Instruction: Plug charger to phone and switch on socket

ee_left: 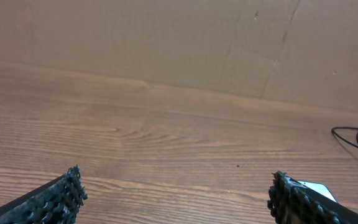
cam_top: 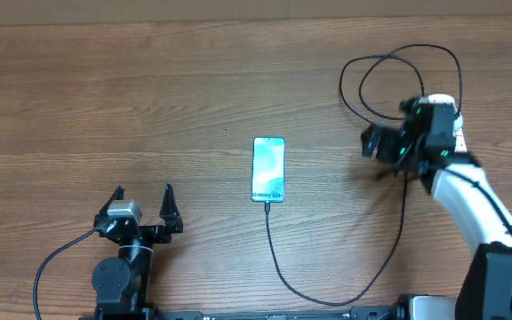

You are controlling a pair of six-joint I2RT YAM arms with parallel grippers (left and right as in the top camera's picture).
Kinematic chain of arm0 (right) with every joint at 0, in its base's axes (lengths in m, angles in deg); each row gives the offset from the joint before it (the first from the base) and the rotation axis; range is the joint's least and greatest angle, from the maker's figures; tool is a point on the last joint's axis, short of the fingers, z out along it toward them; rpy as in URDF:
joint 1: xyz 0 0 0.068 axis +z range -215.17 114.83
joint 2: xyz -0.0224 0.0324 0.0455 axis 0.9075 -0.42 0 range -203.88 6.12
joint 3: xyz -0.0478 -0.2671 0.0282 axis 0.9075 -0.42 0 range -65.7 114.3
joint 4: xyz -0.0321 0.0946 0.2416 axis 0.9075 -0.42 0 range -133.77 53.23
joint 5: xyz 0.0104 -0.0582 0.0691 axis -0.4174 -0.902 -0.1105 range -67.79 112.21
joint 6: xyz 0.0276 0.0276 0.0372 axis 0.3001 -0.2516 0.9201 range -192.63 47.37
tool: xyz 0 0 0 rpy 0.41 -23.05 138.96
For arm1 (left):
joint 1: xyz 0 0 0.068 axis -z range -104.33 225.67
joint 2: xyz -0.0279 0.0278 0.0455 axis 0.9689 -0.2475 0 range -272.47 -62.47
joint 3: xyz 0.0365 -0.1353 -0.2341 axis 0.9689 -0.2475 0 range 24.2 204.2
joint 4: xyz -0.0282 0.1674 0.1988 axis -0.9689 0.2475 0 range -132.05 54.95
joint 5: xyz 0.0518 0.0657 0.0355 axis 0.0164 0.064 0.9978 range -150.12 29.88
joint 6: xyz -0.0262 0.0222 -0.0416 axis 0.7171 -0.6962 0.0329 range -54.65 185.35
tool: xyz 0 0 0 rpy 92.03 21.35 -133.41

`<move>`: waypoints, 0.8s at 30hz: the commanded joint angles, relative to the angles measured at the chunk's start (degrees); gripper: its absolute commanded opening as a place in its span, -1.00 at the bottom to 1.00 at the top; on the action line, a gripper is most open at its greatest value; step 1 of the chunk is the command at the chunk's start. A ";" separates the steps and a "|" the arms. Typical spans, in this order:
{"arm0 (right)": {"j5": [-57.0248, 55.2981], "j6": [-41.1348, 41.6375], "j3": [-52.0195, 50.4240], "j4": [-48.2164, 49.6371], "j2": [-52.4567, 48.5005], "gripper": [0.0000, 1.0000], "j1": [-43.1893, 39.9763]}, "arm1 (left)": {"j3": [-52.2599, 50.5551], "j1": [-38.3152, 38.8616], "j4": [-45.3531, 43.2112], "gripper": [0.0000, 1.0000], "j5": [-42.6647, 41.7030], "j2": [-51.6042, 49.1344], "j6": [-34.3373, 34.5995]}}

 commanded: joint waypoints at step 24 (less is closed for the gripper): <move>-1.40 -1.33 -34.64 36.48 18.40 0.99 0.92 | -0.20 -0.46 0.13 0.99 0.39 0.59 -1.09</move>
